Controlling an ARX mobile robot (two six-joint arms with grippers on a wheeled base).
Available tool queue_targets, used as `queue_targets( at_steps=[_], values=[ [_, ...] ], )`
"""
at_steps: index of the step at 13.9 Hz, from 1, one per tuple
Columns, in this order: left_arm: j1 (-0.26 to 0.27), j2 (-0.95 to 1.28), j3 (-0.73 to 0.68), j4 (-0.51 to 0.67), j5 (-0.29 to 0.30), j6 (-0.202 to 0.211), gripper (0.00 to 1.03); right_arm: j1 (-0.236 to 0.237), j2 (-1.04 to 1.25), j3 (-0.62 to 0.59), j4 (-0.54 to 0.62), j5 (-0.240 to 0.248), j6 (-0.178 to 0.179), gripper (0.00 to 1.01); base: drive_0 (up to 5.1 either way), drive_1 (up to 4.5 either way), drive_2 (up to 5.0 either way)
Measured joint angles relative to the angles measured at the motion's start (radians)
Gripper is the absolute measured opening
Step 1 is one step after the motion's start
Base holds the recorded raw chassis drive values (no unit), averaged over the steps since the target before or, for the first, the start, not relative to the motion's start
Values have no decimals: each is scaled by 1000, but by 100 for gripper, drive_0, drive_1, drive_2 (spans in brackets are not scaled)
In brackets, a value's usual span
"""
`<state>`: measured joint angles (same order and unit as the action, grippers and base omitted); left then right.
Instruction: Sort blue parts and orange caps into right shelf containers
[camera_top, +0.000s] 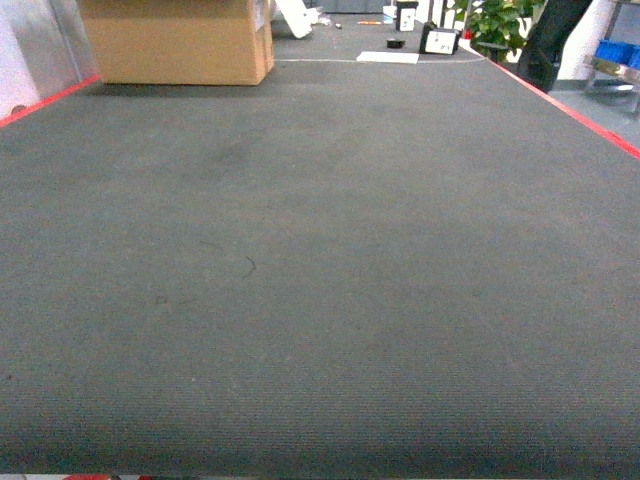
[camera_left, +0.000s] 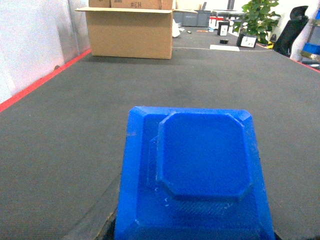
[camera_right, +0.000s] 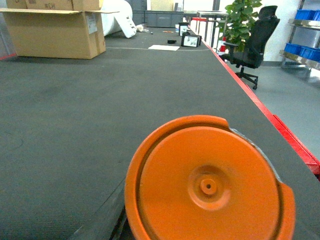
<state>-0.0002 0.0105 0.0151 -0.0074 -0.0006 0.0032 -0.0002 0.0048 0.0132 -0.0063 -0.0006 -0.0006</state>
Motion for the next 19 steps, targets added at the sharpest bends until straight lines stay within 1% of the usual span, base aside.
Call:
queue_targets(
  at_steps=[3, 19],
  values=[
    [0, 0, 0, 0, 0, 0, 43, 0, 0, 0, 0, 0, 0, 45, -42, -42, -42],
    [-1, 0, 0, 0, 0, 0, 43, 0, 0, 0, 0, 0, 0, 45, -168, -168, -168]
  ],
)
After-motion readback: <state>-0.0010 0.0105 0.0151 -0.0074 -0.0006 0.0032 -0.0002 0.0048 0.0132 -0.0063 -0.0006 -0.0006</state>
